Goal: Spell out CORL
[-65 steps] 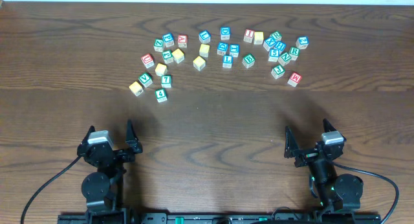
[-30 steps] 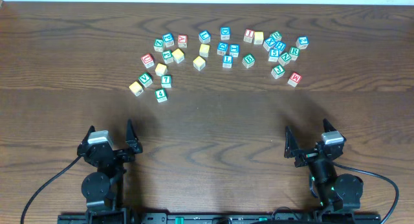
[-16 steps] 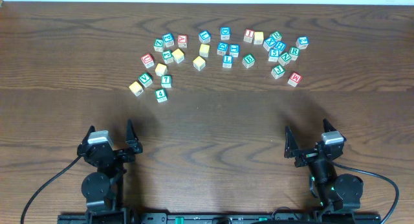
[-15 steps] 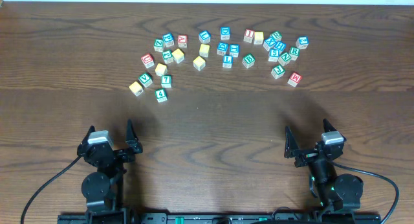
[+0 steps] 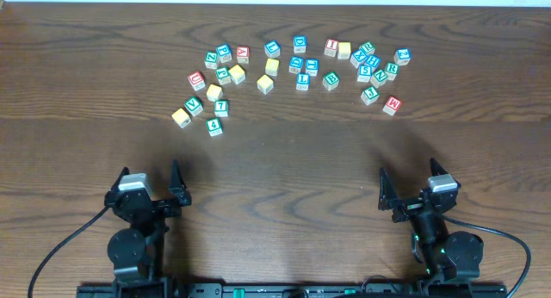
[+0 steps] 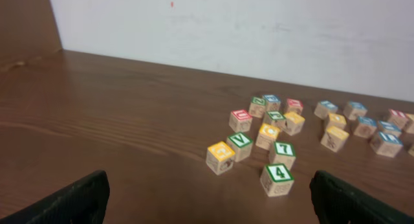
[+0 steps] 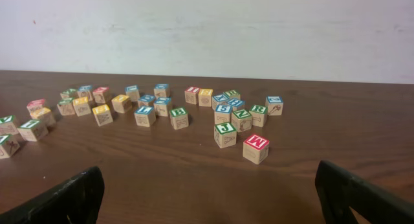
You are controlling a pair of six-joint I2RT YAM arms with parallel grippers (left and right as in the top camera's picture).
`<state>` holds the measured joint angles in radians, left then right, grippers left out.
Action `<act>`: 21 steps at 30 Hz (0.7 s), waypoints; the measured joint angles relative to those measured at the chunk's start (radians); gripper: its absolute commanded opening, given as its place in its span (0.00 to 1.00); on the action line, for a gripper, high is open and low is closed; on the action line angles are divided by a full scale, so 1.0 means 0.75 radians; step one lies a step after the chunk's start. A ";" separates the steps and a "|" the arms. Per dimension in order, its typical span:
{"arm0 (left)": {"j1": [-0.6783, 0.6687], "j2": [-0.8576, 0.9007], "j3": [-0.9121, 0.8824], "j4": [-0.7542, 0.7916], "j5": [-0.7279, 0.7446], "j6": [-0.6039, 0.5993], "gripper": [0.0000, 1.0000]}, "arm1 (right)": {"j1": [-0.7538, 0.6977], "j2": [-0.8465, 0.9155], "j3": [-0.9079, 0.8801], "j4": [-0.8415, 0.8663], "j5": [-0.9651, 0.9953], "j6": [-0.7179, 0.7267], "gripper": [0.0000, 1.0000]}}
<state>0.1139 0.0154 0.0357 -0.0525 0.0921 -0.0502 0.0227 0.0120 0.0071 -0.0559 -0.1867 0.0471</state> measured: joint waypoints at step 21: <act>0.000 0.999 0.741 -0.211 0.240 0.063 0.98 | 0.000 0.001 0.000 0.001 0.000 0.000 0.99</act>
<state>0.1139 0.7647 0.5915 -0.2104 0.2718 -0.0029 0.0227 0.0128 0.0071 -0.0555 -0.1867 0.0471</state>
